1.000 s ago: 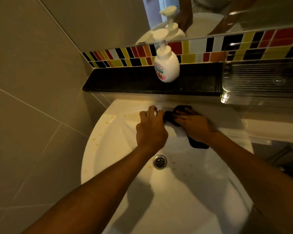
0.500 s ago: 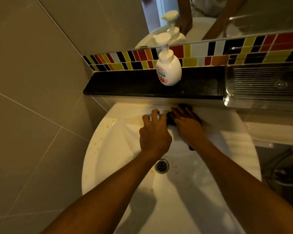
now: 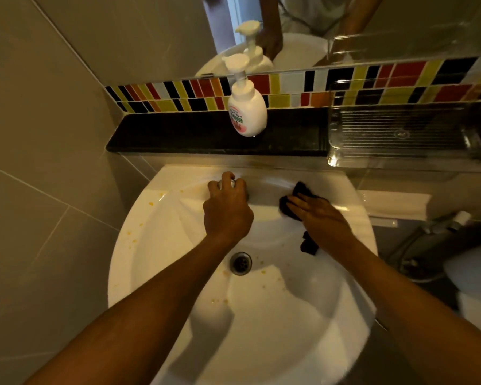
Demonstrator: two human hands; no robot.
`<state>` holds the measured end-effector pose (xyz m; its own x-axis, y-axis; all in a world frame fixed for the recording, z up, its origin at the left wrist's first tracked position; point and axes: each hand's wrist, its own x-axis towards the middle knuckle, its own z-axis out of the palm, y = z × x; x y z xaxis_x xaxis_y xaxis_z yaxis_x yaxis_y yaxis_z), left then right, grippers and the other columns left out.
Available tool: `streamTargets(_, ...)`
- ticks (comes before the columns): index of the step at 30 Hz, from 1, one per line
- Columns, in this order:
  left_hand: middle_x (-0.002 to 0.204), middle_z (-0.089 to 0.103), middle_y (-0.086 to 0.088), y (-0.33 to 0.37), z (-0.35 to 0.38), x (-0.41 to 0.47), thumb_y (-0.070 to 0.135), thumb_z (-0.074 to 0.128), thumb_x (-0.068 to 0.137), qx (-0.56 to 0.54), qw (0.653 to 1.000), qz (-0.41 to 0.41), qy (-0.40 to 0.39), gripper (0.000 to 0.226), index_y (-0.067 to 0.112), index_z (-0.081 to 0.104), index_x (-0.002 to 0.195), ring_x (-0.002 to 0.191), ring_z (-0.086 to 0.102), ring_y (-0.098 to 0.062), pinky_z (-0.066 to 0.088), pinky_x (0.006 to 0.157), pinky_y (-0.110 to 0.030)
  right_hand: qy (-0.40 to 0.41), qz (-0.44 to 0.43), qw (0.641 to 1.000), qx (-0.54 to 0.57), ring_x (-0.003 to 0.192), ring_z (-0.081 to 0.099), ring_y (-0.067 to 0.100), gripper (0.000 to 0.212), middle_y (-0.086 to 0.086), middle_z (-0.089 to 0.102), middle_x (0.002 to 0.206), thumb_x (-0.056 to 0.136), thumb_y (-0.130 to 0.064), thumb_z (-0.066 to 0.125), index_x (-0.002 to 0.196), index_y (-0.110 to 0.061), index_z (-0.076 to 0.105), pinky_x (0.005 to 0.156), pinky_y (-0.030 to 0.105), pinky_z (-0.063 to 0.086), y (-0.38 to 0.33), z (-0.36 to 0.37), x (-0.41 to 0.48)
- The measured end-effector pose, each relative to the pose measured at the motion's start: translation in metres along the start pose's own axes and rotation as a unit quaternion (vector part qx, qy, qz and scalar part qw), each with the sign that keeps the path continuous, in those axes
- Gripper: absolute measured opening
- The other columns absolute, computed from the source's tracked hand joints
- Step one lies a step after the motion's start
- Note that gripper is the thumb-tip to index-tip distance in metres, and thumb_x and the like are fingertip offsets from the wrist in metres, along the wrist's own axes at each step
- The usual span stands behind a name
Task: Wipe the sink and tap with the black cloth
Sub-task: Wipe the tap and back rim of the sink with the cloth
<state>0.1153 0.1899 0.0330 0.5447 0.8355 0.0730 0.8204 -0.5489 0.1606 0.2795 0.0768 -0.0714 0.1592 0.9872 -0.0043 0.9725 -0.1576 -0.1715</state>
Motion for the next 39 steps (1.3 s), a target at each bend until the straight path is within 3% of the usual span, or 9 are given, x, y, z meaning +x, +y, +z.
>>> streamTargets(3,0.141,0.038,-0.004,0.000,-0.001,-0.001,0.018,0.071,0.078,-0.001,1.000,-0.004,-0.004,0.047,0.018,0.051,0.121,0.122,0.040,-0.031,0.049,0.084,-0.039,0.058,0.047,0.996,-0.048,0.119,0.057,0.038,0.081,0.018,0.061,0.128,0.048,-0.008,0.091,0.123,-0.005,0.061,0.100,0.050,0.044,0.007,-0.001,-0.011)
streamTargets(5,0.141,0.038,-0.004,0.000,-0.001,-0.001,0.018,0.070,0.078,-0.005,1.000,-0.003,-0.006,0.047,0.018,0.050,0.122,0.122,0.040,-0.031,0.049,0.084,-0.039,0.087,0.097,0.991,-0.013,0.122,0.054,0.040,0.085,0.021,0.059,0.130,0.044,-0.007,0.091,0.123,-0.001,0.060,0.103,0.053,0.039,-0.010,0.004,-0.004)
streamTargets(10,0.141,0.037,-0.005,-0.001,-0.001,-0.001,0.018,0.068,0.079,-0.002,1.000,0.000,-0.002,0.049,0.018,0.049,0.124,0.123,0.039,-0.031,0.049,0.084,-0.038,0.126,0.228,0.958,0.116,0.144,0.023,0.032,0.059,0.015,0.035,0.152,0.087,-0.002,0.054,0.144,-0.006,0.037,0.119,0.048,0.016,-0.061,0.022,0.027)
streamTargets(13,0.142,0.038,-0.004,-0.001,-0.001,-0.001,0.015,0.066,0.080,-0.004,1.000,0.003,0.003,0.046,0.019,0.050,0.122,0.124,0.039,-0.031,0.049,0.083,-0.036,0.114,0.216,0.960,0.135,0.144,0.025,0.030,0.059,0.013,0.037,0.151,0.088,-0.006,0.058,0.143,-0.006,0.037,0.119,0.045,0.018,-0.079,0.020,0.046)
streamTargets(18,0.142,0.039,-0.004,-0.002,-0.001,0.000,0.029,0.058,0.089,-0.012,1.000,0.005,0.007,0.032,0.021,0.052,0.119,0.125,0.039,-0.030,0.049,0.085,-0.036,0.084,0.137,0.980,0.120,0.127,0.052,0.029,0.059,0.010,0.060,0.132,0.075,-0.025,0.078,0.128,-0.011,0.058,0.103,0.043,0.042,-0.108,0.030,0.063)
streamTargets(23,0.144,0.036,-0.004,-0.003,-0.001,0.000,0.028,0.058,0.089,-0.022,1.000,0.010,-0.004,0.033,0.021,0.052,0.120,0.127,0.037,-0.030,0.048,0.087,-0.037,0.123,0.078,0.976,0.160,0.137,0.040,0.022,0.049,0.003,0.051,0.142,0.090,-0.029,0.059,0.137,-0.017,0.049,0.112,0.043,0.035,-0.089,0.033,0.057)
streamTargets(29,0.147,0.033,-0.003,-0.001,-0.001,0.001,0.028,0.061,0.088,-0.016,1.000,0.002,-0.005,0.036,0.021,0.051,0.123,0.129,0.036,-0.030,0.048,0.089,-0.038,0.100,-0.006,0.980,0.169,0.137,0.039,0.023,0.052,0.002,0.051,0.143,0.087,-0.021,0.065,0.136,-0.017,0.050,0.113,0.044,0.030,-0.080,0.031,0.037)
streamTargets(32,0.147,0.033,-0.004,0.000,-0.002,0.000,0.025,0.063,0.087,-0.005,1.000,0.001,-0.006,0.041,0.021,0.049,0.126,0.129,0.036,-0.031,0.049,0.087,-0.037,0.096,-0.054,0.987,0.113,0.127,0.052,0.026,0.052,0.003,0.059,0.134,0.080,-0.020,0.072,0.130,-0.016,0.057,0.101,0.043,0.042,-0.065,0.022,0.041)
streamTargets(39,0.147,0.032,-0.003,0.000,-0.003,0.001,0.016,0.061,0.084,-0.016,1.000,0.000,-0.012,0.043,0.020,0.048,0.124,0.128,0.035,-0.030,0.048,0.085,-0.034,0.104,0.019,0.991,0.087,0.119,0.057,0.036,0.044,0.015,0.064,0.123,0.077,-0.017,0.072,0.118,-0.007,0.062,0.103,0.050,0.040,-0.049,0.014,0.069)
